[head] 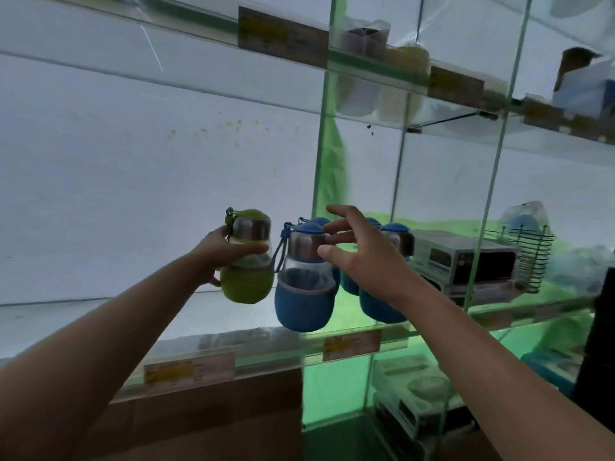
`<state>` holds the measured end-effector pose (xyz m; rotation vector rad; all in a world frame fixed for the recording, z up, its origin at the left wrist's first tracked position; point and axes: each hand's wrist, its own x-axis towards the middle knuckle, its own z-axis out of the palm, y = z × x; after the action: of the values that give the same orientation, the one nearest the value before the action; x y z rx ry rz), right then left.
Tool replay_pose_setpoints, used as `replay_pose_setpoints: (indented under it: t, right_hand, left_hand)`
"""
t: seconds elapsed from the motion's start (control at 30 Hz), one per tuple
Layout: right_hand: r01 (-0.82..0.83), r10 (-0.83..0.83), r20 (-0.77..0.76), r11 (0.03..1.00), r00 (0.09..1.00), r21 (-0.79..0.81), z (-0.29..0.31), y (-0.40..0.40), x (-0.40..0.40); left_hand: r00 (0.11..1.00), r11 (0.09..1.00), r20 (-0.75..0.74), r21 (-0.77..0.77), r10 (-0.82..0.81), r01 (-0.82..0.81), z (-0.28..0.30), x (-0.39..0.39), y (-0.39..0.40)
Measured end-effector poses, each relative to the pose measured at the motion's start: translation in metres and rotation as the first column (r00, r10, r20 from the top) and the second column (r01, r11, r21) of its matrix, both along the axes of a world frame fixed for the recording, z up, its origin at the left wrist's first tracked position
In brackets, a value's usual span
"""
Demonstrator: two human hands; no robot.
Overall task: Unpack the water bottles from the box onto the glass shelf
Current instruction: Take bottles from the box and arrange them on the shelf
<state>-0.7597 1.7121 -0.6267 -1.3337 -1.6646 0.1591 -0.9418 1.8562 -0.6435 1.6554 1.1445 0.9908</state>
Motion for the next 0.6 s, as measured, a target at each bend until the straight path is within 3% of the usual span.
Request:
replay_pose_setpoints:
  t: [0.23,0.43,0.6]
  right_hand:
    - [0.082,-0.083,-0.036,0.996,0.996,-0.03,-0.013,-0.012,0.029]
    - [0.099,-0.101,-0.064,0.994,0.993,-0.036,-0.027,-0.033,0.046]
    - [0.107,-0.114,-0.188,0.993,0.976,-0.048,-0.048,-0.06,0.067]
  left_hand:
    - [0.999,0.999,0.014,0.036,0.038,-0.038,-0.007,0.018,0.007]
    - [0.951,0.926,0.094,0.219,0.293,-0.307,0.008,0.006,-0.017]
    - [0.976,0.922,0.155,0.332,0.156,-0.2,0.012,0.021,-0.078]
